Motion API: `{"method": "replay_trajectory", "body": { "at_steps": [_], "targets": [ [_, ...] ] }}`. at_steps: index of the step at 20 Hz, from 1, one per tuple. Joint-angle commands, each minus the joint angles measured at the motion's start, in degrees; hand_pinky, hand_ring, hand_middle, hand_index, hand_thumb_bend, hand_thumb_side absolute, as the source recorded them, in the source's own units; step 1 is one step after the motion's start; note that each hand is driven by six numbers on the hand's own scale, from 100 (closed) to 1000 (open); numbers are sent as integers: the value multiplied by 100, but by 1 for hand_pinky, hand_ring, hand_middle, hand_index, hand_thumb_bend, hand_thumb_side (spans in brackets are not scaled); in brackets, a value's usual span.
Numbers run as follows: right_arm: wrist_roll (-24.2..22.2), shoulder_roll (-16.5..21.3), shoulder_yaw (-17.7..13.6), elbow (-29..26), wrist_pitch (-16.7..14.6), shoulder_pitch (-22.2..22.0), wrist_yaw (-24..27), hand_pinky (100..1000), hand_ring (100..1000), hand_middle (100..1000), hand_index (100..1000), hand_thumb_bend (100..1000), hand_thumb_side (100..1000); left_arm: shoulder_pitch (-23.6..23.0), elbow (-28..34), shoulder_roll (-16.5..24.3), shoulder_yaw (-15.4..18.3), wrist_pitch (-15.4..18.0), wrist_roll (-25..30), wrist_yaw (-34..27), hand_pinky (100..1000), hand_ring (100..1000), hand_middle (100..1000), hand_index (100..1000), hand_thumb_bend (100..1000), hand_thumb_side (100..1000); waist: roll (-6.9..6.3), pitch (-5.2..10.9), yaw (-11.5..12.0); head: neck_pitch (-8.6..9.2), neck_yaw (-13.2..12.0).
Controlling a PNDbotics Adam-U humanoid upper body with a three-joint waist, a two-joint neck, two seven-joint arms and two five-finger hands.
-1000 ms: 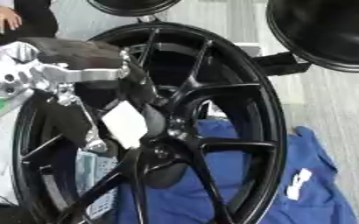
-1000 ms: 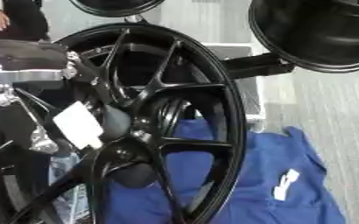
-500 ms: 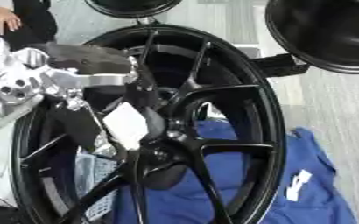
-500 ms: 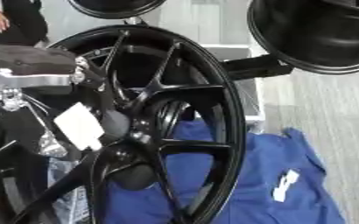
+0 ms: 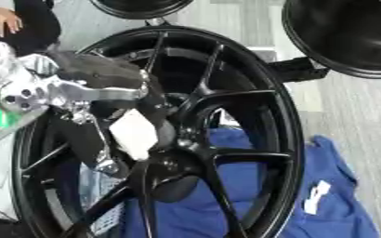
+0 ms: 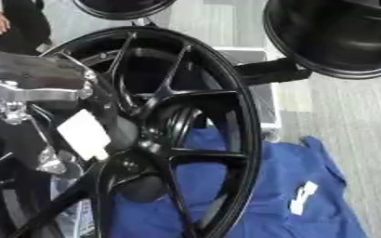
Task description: Pull the pin out of the wheel hub.
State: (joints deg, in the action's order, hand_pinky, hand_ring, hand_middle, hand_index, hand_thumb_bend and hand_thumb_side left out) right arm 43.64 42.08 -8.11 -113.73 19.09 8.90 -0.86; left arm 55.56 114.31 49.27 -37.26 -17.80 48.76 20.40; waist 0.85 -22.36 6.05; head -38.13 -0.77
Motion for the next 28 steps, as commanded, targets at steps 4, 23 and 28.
{"method": "replay_trajectory", "body": {
  "at_steps": [4, 23, 28],
  "targets": [
    [43, 115, -55, -86, 31, 47, 16, 662, 605, 528, 704, 100, 597, 51, 29, 77, 52, -31, 111, 71, 643, 623, 592, 679, 606, 100, 24, 98, -4, 100, -9],
    [64, 93, -58, -86, 17, 25, 34, 661, 606, 528, 705, 100, 596, 60, 29, 48, 164, -61, -525, 67, 514, 467, 452, 542, 482, 100, 39, 115, 9, 110, -4],
    [61, 101, -58, -86, 19, 19, 22, 662, 607, 529, 705, 100, 595, 27, 29, 138, 311, -75, -656, -83, 511, 456, 442, 534, 479, 100, 37, 138, 7, 104, -2]
  ]
}}
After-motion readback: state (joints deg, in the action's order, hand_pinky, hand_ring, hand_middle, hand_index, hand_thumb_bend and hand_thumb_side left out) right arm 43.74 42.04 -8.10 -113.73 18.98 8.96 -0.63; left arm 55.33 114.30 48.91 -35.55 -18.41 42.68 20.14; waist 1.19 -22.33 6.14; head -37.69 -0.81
